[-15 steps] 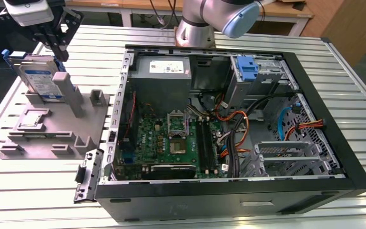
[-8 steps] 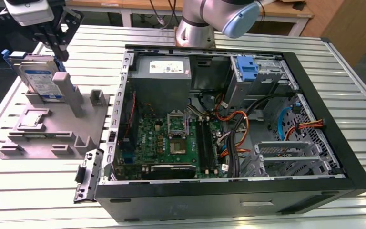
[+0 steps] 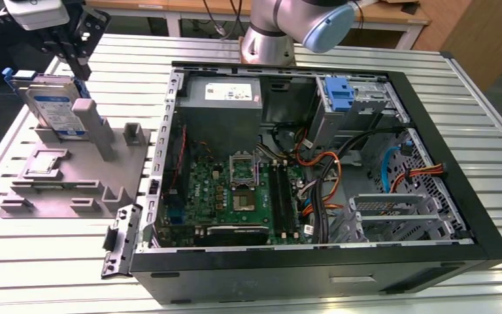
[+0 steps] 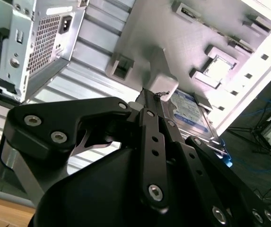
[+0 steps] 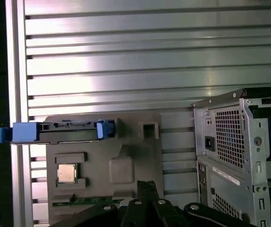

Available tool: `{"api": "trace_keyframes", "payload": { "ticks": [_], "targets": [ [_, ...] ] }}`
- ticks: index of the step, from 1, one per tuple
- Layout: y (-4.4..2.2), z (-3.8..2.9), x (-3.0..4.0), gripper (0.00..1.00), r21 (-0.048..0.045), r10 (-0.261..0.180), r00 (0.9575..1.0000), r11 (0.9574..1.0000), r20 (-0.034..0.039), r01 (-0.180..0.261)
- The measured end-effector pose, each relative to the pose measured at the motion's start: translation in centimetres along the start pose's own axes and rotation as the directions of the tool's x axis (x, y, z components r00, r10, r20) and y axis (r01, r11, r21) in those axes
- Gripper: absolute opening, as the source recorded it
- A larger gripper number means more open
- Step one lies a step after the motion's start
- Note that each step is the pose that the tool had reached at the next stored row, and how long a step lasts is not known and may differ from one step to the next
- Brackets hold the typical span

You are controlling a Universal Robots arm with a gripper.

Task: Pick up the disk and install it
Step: 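Reach for the disk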

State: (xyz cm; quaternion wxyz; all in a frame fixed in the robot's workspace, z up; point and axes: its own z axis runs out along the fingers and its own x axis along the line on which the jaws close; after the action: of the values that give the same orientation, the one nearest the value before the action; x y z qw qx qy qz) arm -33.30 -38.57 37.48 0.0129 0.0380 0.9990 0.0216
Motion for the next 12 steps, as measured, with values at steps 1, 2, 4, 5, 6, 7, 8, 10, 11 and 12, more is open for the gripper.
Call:
{"api": "trace_keyframes", "payload": {
  "ticks": [1,2,4,5,6,7,8,10,11,12],
  "targets": [
    [0.11,0.03,0.31,0.10,-0.0002,0.000,1.0000,1.0000,0.0002,0.000],
    [0.19,0.05,0.60,0.10,-0.0002,0.000,1.0000,1.0000,0.0003,0.000],
    [0.29,0.07,1.09,0.10,-0.0003,0.000,1.0000,1.0000,0.0003,0.000],
    [0.32,0.07,1.30,0.10,-0.0002,0.000,1.0000,1.0000,0.0002,0.000],
    [0.33,0.08,1.50,0.10,-0.0002,0.000,1.0000,1.0000,0.0003,0.000],
    [0.34,0.08,1.64,0.10,-0.0001,0.000,1.0000,1.0000,0.0002,0.000],
    [0.35,0.10,1.77,0.10,-0.0002,0.000,1.0000,1.0000,0.0003,0.000],
    [0.35,0.10,1.78,0.10,-0.0002,0.000,1.0000,1.0000,0.0003,0.000],
    [0.35,0.10,1.78,0.10,-0.0001,0.000,1.0000,1.0000,0.0002,0.000],
    [0.35,0.10,1.78,0.10,-0.0001,0.000,1.0000,1.0000,0.0002,0.000]
  ]
}}
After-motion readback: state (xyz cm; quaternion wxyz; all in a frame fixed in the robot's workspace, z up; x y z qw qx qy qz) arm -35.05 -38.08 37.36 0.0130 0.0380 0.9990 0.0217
